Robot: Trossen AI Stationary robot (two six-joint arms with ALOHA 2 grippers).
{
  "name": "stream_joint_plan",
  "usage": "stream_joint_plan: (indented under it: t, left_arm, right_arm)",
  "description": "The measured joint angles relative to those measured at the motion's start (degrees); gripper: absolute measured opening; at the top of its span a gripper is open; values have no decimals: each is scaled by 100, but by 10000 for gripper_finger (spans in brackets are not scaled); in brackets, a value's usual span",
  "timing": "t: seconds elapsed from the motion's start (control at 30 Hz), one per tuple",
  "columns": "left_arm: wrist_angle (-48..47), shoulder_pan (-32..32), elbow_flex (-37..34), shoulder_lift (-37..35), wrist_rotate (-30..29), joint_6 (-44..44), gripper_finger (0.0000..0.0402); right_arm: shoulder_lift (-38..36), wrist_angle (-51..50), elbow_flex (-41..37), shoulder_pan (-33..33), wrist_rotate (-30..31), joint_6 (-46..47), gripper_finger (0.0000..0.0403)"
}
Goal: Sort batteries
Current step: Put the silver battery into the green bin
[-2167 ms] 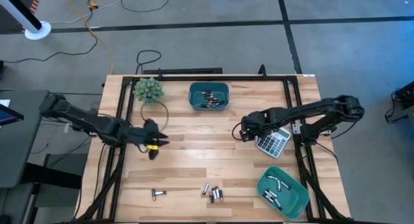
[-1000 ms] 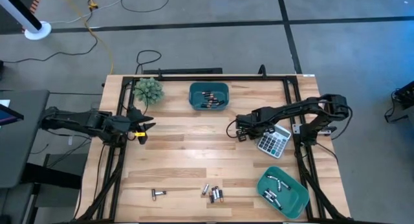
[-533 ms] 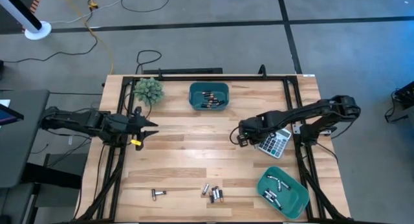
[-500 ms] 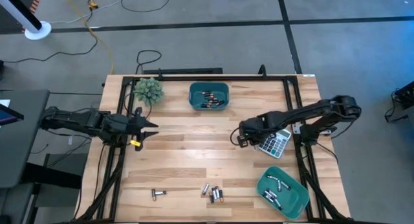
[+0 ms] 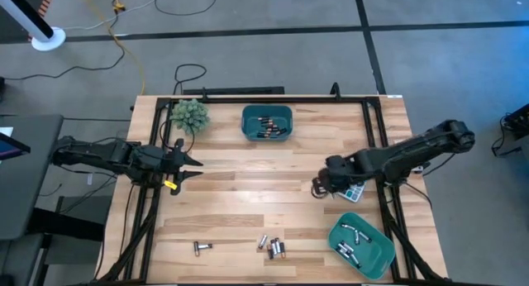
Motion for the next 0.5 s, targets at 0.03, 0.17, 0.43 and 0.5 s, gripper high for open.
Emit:
stream_joint_plan:
  t: [0.03, 0.17, 0.43, 0.5]
  left_arm:
    - [0, 0, 0, 0, -2, -3, 125]
    - [-2, 0, 0, 0, -2, -14, 125]
    - [-4, 0, 0, 0, -2, -15, 125]
    - [-4, 0, 0, 0, 0, -15, 125]
  right_arm:
    - [-45, -234, 132, 171, 121, 167, 18]
    - [-90, -1485, 804, 865, 456, 895, 18]
    - [-68, -1861, 1360, 2368, 475, 2532, 18]
    - [-1, -1842, 1360, 2808, 477, 3235, 18]
